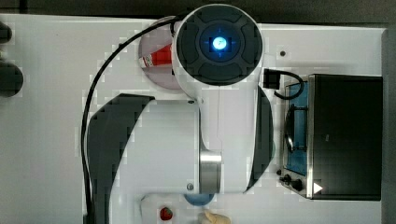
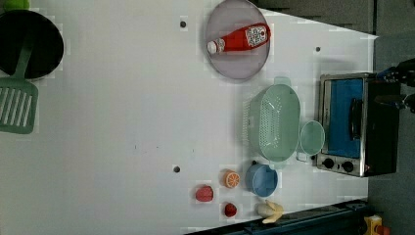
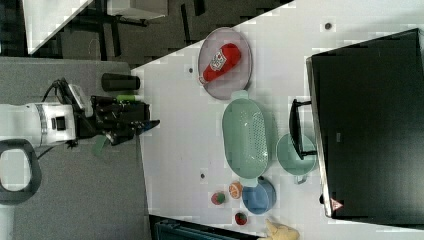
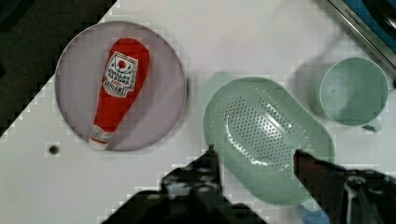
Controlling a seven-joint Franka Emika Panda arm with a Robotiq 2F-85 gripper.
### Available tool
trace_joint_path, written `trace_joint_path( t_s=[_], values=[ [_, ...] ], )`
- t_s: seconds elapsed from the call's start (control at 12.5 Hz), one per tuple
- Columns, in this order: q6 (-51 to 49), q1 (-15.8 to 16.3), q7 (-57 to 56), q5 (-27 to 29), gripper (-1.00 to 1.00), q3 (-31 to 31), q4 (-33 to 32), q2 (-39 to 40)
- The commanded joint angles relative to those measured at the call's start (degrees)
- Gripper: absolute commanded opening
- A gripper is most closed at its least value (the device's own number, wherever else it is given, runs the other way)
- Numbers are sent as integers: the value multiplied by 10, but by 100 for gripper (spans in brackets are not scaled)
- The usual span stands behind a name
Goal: Drag strainer right to left.
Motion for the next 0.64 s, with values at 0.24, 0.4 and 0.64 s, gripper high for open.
trace_joint_path(
  t_s=[0.24, 0.4, 0.64],
  values=[
    [-114, -29, -20, -13, 100, -35, -124, -237],
    [-113, -28, -20, -13, 100, -31, -130, -225],
    [-92, -26, -1, -12, 100, -17, -164, -184]
  ],
)
